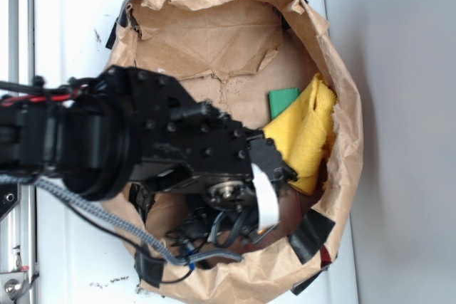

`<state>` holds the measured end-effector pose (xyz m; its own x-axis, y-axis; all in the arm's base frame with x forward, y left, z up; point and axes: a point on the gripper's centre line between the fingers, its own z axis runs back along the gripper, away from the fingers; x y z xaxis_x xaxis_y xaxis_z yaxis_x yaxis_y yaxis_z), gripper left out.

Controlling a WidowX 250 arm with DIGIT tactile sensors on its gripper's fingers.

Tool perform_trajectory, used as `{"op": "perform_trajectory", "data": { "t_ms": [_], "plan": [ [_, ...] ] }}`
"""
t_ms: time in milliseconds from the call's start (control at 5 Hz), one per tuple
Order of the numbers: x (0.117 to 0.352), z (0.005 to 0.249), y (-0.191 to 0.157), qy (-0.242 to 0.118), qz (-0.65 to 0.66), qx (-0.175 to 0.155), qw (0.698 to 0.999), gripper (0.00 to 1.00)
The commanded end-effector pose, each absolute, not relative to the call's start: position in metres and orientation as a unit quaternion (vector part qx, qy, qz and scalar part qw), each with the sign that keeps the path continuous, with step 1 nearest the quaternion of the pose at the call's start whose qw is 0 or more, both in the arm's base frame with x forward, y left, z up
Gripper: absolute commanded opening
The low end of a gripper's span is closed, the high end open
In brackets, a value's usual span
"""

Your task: Grab the shell.

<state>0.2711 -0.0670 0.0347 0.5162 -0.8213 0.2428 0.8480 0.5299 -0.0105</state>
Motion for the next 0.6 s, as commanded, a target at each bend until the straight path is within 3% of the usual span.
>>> {"op": "perform_trajectory", "data": {
  "t_ms": [0, 200, 400],
  "plan": [
    [0.274, 0.123, -0.022, -0.123, -0.358, -0.032, 0.925, 0.0],
    [0.272, 0.154, -0.014, -0.086, -0.277, 0.008, 0.957, 0.0],
    [0.266, 0.167, -0.028, 0.012, -0.17, 0.092, 0.981, 0.0]
  ]
}}
